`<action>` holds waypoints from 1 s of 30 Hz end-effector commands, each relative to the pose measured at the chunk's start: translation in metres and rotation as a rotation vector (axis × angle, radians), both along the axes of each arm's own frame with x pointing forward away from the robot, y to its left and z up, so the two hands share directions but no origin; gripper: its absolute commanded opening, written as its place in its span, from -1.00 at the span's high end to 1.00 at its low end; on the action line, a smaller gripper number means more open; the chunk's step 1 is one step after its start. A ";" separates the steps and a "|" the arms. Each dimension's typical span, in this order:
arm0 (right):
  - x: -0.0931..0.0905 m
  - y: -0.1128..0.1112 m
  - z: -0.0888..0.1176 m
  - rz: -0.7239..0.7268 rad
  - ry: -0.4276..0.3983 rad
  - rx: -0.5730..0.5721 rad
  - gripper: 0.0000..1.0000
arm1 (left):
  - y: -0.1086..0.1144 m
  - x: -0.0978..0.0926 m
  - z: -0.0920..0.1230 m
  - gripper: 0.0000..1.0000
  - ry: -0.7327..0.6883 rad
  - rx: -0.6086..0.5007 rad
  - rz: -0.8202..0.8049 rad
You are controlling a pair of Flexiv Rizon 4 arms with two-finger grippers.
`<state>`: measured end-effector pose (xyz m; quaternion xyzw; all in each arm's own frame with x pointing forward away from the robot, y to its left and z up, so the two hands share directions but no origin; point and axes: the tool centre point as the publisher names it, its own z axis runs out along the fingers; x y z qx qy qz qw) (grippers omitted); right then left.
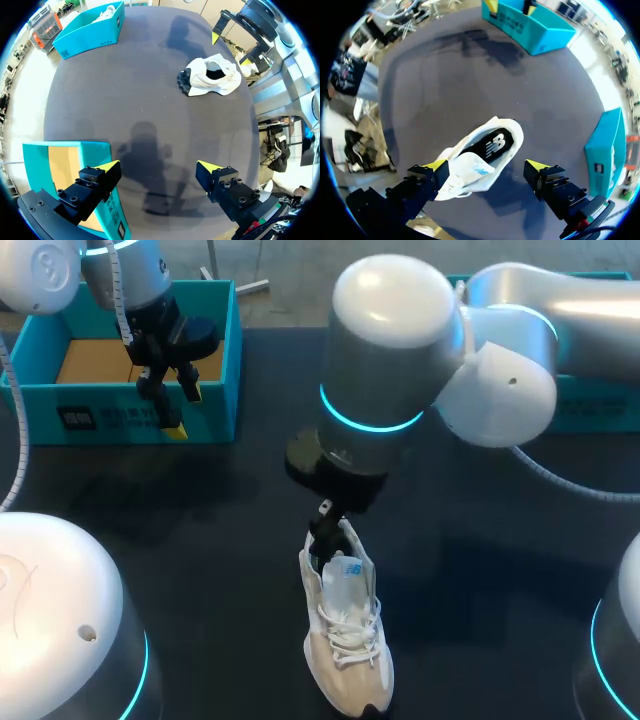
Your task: Take the shoe out of the shoebox, open the shoe tongue, remove and reinsert the insole, then place the shoe into the shoebox
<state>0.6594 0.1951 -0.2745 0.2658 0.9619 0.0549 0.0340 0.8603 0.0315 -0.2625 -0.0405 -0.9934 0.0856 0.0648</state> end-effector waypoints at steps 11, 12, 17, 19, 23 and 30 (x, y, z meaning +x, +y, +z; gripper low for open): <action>0.024 0.009 -0.001 0.330 -0.030 -0.162 -1.00 | 0.013 0.013 0.006 -1.00 -0.013 -0.050 -0.290; 0.025 0.008 -0.001 0.333 -0.030 -0.159 -1.00 | 0.013 0.015 0.006 -1.00 -0.008 -0.053 -0.296; 0.029 0.004 -0.002 0.341 -0.027 -0.162 -1.00 | 0.016 0.019 0.006 -1.00 -0.005 -0.047 -0.317; 0.031 0.003 -0.003 0.344 -0.030 -0.165 -1.00 | 0.016 0.023 0.004 -1.00 0.006 -0.026 -0.294; 0.036 0.002 -0.004 0.351 -0.035 -0.164 -1.00 | 0.015 0.028 0.004 -1.00 0.026 -0.015 -0.237; 0.036 0.002 -0.004 0.351 -0.035 -0.164 -1.00 | 0.015 0.028 0.004 -1.00 0.026 -0.015 -0.237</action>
